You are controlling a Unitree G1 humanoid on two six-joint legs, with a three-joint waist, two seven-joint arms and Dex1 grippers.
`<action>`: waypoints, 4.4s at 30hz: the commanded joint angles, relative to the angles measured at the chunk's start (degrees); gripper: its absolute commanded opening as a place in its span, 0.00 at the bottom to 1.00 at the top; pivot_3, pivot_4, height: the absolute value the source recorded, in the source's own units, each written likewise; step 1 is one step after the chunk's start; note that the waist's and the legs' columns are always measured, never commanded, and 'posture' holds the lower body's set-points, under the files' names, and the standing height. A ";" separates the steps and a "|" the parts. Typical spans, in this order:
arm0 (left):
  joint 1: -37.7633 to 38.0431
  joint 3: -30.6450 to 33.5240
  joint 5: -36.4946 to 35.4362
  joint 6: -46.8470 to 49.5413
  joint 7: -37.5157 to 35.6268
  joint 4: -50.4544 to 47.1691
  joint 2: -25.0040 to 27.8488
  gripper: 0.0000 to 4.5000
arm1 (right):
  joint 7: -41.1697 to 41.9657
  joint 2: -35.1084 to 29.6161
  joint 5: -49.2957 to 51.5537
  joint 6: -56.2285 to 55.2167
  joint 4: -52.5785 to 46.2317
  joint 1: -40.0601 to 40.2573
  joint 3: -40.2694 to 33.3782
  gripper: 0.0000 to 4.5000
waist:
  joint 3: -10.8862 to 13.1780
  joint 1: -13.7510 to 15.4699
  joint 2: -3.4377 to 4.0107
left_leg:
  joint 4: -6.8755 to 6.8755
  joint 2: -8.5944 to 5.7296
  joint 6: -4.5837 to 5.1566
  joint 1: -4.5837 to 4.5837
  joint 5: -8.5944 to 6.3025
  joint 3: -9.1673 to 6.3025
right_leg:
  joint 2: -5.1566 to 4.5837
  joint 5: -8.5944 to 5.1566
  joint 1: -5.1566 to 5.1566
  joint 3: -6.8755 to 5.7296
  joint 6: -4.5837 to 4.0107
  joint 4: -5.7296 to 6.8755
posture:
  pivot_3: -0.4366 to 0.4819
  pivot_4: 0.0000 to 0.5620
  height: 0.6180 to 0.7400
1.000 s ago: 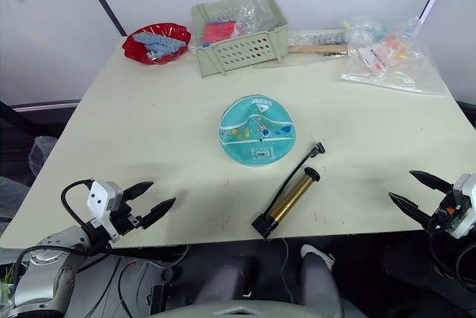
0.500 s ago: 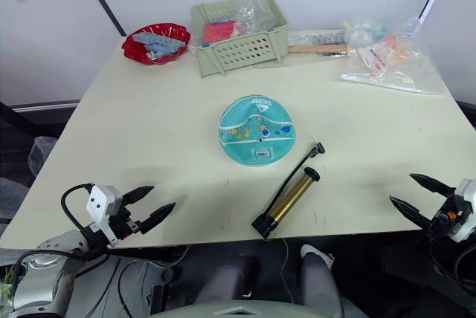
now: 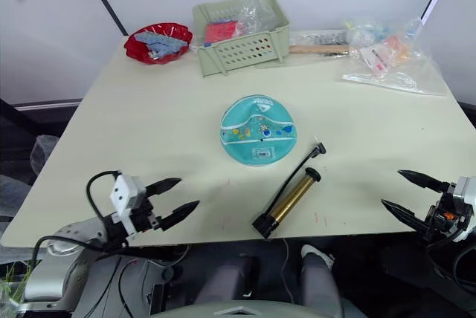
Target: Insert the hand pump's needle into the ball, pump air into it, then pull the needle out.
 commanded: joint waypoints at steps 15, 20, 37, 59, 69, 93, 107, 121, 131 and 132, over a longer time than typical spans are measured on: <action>-11.36 -14.61 0.74 17.67 12.03 -10.75 -5.72 1.00 | 0.06 -0.63 6.15 5.42 -13.65 5.19 -3.19 1.00 | 0.00 0.38 0.02 | 0.02 -0.01 0.00 0.00 0.00 0.00 | 0.07 0.00 0.01 -0.03 0.01 0.00 | 0.48 0.27 1.00; -13.68 -20.54 3.95 18.03 15.48 -9.75 -9.68 1.00 | 0.51 -0.98 5.74 4.75 -14.56 5.70 -3.96 1.00 | 0.00 0.78 0.00 | 0.02 -0.04 0.00 0.00 0.01 0.02 | 0.09 0.00 0.02 -0.01 0.02 0.00 | 0.48 0.27 1.00; -21.45 -27.92 10.06 19.46 22.85 -0.02 -19.89 0.51 | -1.54 -0.32 5.42 5.83 -19.29 9.25 -4.03 1.00 | -0.01 1.15 0.02 | 0.11 -0.07 0.00 -0.01 0.01 0.00 | 0.26 0.00 0.06 -0.04 0.05 0.01 | 0.48 0.27 1.00; -26.08 -33.42 18.24 18.51 26.24 7.83 -25.38 0.43 | -2.25 1.20 4.49 5.14 -19.26 7.95 -2.44 1.00 | 0.00 1.17 0.00 | 0.18 -0.10 0.01 -0.04 0.01 0.00 | 0.27 0.02 0.06 -0.04 0.08 0.01 | 0.48 0.27 1.00; -26.60 -35.44 22.23 17.69 27.44 10.59 -26.29 0.43 | -2.09 1.00 4.59 5.24 -19.37 8.26 -3.05 1.00 | 0.00 1.17 0.00 | 0.19 -0.09 0.01 -0.04 0.02 -0.01 | 0.27 0.03 0.06 -0.05 0.09 0.01 | 0.48 0.27 1.00; -26.56 -36.79 25.02 22.63 26.07 14.10 -27.84 0.31 | -1.42 1.38 4.35 4.77 -18.38 7.87 -2.66 1.00 | -0.07 1.20 0.04 | 0.21 -0.10 0.01 0.18 0.01 -0.06 | 0.26 0.01 0.35 -0.10 0.14 0.01 | 0.48 0.27 1.00; -25.34 -36.85 23.30 13.43 17.10 9.28 -22.83 0.00 | -2.96 3.55 4.02 4.40 -18.51 7.63 -1.54 1.00 | -0.06 1.18 0.04 | 0.21 -0.10 0.01 0.14 0.01 -0.12 | 0.22 0.01 0.33 -0.14 0.11 0.01 | 0.48 0.27 1.00; -23.92 -30.68 14.41 1.82 5.41 9.19 -18.50 0.00 | -24.42 10.92 5.14 13.99 -25.05 7.44 1.01 1.00 | -0.08 1.17 0.08 | 0.21 -0.09 0.01 0.12 0.01 -0.15 | 0.07 0.02 0.30 -0.15 0.09 0.01 | 0.48 0.27 1.00; -23.29 -29.84 12.12 -1.73 1.40 10.70 -17.81 0.00 | -39.96 13.00 15.56 30.80 -32.83 5.38 4.36 1.00 | -0.08 1.04 0.09 | 0.19 -0.09 0.01 0.08 0.01 -0.18 | 0.09 0.01 0.27 -0.16 0.09 -0.01 | 0.48 0.27 1.00; -23.42 -29.82 12.11 -2.17 1.29 11.06 -18.01 0.00 | -41.79 13.49 16.47 32.16 -33.20 4.74 4.73 1.00 | -0.08 1.01 0.09 | 0.19 -0.08 0.01 0.09 0.01 -0.18 | 0.09 0.01 0.27 -0.16 0.09 -0.01 | 0.48 0.27 1.00</action>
